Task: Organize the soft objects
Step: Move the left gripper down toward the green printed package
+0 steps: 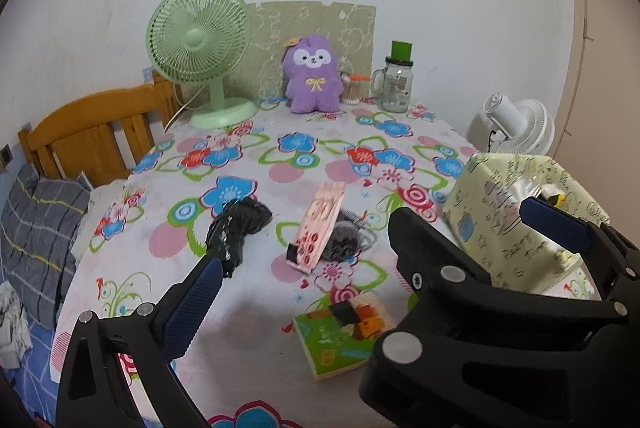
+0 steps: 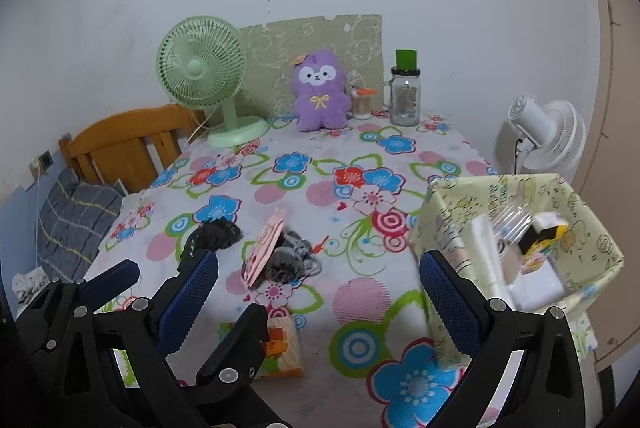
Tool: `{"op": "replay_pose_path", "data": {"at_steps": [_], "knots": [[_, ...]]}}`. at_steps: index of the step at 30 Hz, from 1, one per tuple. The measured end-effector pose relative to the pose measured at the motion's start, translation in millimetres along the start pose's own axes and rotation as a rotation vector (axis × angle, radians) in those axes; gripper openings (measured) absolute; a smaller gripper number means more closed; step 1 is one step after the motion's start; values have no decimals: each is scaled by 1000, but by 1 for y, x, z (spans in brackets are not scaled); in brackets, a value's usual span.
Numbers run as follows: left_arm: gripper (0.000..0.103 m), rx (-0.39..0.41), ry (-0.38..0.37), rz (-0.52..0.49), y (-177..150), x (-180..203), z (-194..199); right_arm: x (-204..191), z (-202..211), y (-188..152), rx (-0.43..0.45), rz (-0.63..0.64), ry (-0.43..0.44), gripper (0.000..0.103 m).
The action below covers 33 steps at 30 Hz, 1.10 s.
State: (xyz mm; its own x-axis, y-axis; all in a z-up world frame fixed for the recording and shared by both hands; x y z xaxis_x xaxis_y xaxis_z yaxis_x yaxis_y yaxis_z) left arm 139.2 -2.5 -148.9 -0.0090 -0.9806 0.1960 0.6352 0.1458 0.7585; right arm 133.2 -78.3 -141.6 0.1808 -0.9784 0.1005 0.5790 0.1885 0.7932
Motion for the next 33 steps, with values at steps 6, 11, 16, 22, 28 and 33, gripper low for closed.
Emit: {"op": "replay_pose_path", "data": {"at_steps": [6,11,16,22,28,33], "knots": [[102,2,18,10,-12,-13,-13,-10,-18,-16,-23,7,29,102],[102,-22,11,26,-23,-18,-25,-13,-28,-25,-31,18,35,102],[102,-48,-1,27,-35,-17,-35,-14,-39,-37,-49,19,37,102],[102,-98,-2,30,-49,-18,-50,-11,-52,-54,-94,2,37,102],[102,-130,-21,59,-58,-13,-59,-6,-63,-64,-132,-17,34,102],[102,-123,-26,52,-56,-9,-60,-1,-62,-64,-130,-22,27,102]]}}
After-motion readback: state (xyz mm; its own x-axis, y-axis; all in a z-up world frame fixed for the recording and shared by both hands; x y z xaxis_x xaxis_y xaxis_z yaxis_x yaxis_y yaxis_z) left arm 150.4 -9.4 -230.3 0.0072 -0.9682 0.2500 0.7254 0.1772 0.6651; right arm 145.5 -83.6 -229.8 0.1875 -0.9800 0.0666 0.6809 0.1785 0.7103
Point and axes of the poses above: each gripper's, at about its wrist camera, not at the fingertips, and z roughly against the way its jaws point, x to its right, y to its top, the point moved 10 cm from there along -z, roughly the way its jaws point, and after that the axes turned 11 degrees about z, right-handed, at the moved point
